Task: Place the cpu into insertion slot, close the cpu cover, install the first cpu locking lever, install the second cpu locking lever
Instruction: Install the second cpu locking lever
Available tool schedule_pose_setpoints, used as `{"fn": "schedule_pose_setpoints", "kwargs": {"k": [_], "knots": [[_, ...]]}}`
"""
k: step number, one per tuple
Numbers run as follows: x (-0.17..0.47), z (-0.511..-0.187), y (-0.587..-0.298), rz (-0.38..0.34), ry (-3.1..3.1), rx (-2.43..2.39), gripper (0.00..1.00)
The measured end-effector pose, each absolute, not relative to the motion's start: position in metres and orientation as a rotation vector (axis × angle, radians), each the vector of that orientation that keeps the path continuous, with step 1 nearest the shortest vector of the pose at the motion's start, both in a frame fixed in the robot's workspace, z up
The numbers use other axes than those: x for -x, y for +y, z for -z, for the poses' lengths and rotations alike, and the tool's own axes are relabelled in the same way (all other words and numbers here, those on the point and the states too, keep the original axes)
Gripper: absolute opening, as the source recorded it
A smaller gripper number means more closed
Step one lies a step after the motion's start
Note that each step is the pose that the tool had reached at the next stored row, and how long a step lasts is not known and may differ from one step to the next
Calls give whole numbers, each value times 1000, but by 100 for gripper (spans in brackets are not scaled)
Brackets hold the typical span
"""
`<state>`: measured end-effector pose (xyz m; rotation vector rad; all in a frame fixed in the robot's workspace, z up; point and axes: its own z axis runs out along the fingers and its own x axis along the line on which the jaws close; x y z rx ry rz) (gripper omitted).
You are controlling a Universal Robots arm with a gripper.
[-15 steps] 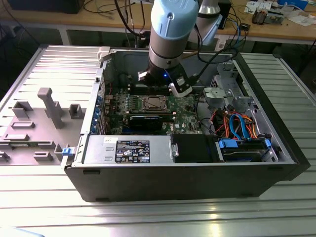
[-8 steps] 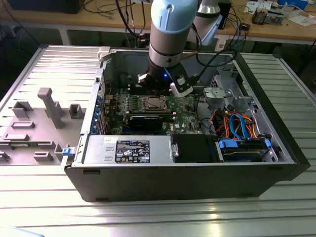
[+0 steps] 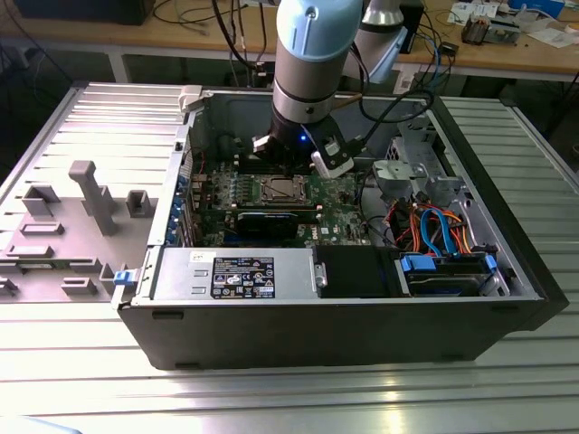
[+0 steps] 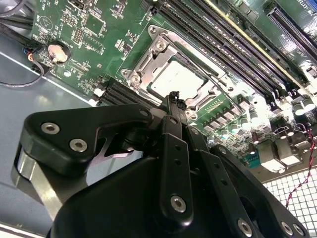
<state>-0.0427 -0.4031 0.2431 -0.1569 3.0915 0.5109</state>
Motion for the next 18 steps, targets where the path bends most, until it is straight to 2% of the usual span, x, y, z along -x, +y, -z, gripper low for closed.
{"fn": "schedule_pose_setpoints", "kwargs": {"k": [18], "knots": [[43,-243,-422,-511,3091,157,11]]}}
